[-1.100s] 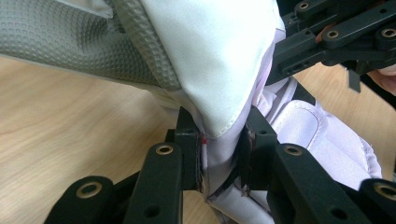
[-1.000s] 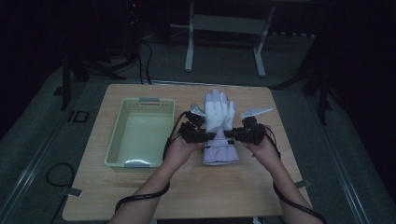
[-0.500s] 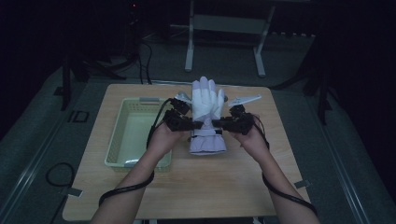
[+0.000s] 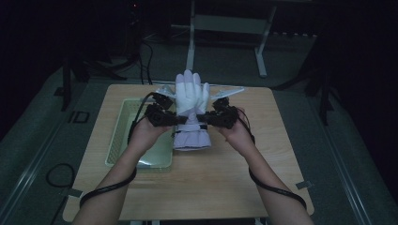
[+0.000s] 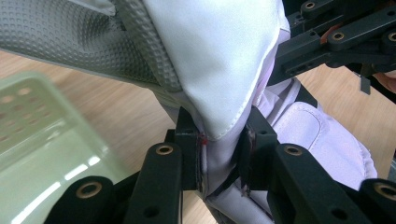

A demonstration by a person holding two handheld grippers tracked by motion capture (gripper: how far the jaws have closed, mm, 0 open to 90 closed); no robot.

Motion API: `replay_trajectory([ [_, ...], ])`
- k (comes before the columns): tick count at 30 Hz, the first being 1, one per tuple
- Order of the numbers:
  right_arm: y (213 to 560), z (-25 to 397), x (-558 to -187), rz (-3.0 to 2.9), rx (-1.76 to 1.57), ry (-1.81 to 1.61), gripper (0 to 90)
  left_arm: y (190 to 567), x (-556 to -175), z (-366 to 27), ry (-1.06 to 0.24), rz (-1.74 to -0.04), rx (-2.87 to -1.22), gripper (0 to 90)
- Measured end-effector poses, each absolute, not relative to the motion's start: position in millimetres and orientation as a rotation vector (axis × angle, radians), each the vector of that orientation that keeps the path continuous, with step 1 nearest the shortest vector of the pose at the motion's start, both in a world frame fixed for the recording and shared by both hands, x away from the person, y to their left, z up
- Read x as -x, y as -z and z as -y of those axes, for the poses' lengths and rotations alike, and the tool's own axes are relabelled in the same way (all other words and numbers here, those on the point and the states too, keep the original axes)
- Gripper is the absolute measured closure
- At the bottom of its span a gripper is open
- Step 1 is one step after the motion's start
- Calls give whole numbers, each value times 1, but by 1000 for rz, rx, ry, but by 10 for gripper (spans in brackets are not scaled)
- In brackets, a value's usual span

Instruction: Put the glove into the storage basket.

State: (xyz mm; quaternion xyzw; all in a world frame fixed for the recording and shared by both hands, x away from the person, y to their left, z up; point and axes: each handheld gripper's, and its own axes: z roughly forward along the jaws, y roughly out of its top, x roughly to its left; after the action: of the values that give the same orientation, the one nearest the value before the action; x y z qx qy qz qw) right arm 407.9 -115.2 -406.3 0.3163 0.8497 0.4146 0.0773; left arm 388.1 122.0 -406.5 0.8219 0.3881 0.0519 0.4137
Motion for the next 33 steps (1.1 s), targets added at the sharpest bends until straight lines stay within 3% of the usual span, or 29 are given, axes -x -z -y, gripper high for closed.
replay_trajectory([
  [20,430,0,-407,-2600,-887,-1247,797,429,-381,-235,-119,-1055,-2079,730],
  [33,487,-29,-401,-2633,-964,-1145,799,484,-386,-249,-64,-1127,-2130,727],
])
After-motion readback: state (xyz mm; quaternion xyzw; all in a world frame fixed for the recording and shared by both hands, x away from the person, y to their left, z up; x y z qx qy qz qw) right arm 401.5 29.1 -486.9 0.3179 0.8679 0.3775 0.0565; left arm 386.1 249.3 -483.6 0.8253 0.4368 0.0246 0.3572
